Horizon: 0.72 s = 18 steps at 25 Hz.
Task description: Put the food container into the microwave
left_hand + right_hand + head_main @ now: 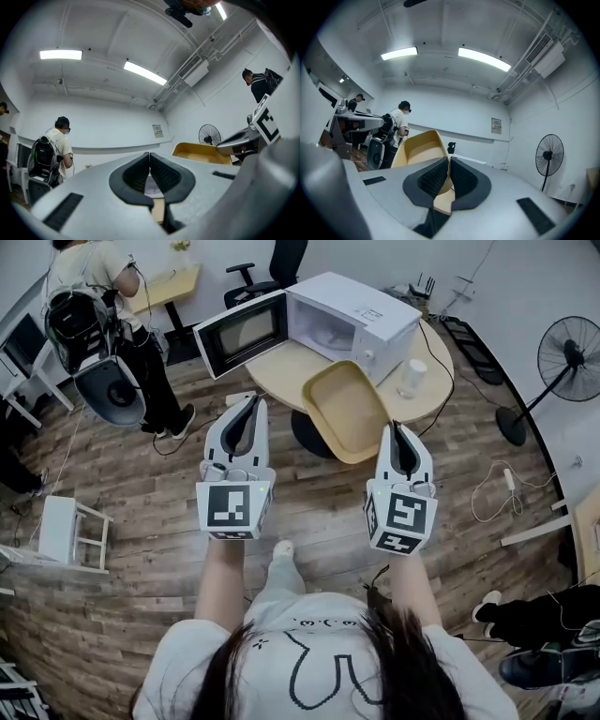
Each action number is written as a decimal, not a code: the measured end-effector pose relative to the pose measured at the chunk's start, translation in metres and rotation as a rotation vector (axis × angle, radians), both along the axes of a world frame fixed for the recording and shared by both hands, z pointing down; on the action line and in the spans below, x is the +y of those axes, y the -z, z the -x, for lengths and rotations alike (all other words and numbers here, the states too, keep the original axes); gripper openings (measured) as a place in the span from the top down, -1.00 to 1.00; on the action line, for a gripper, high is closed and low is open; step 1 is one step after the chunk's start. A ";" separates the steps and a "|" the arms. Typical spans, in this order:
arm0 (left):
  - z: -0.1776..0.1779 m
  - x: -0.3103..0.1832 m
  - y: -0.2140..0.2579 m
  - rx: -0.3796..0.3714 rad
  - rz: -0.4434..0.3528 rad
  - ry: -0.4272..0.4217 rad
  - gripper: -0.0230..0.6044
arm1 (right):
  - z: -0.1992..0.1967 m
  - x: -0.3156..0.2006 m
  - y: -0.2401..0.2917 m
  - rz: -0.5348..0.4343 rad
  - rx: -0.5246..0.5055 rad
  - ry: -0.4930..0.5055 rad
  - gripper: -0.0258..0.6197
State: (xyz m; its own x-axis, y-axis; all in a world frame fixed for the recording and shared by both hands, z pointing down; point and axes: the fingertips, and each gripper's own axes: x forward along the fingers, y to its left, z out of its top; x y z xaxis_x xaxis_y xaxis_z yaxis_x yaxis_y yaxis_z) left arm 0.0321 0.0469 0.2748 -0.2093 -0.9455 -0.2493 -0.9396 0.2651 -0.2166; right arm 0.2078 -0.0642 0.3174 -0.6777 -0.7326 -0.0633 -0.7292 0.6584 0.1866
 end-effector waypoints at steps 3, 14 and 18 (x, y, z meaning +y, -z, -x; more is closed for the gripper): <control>0.040 -0.034 -0.002 0.008 0.000 -0.020 0.90 | 0.037 -0.031 0.001 -0.009 0.007 -0.025 0.80; 0.166 -0.139 0.008 0.018 -0.004 -0.117 0.90 | 0.154 -0.116 0.010 -0.032 0.031 -0.115 0.80; 0.189 -0.162 -0.002 0.025 0.015 -0.147 0.90 | 0.179 -0.135 -0.004 -0.008 0.056 -0.136 0.80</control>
State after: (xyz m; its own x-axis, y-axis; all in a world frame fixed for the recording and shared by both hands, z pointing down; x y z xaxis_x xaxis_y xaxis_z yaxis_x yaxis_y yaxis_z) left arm -0.1571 -0.1151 0.2766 -0.0739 -0.9701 -0.2310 -0.9732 0.1207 -0.1956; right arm 0.0289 -0.1994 0.3209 -0.5752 -0.8173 -0.0345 -0.7995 0.5528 0.2348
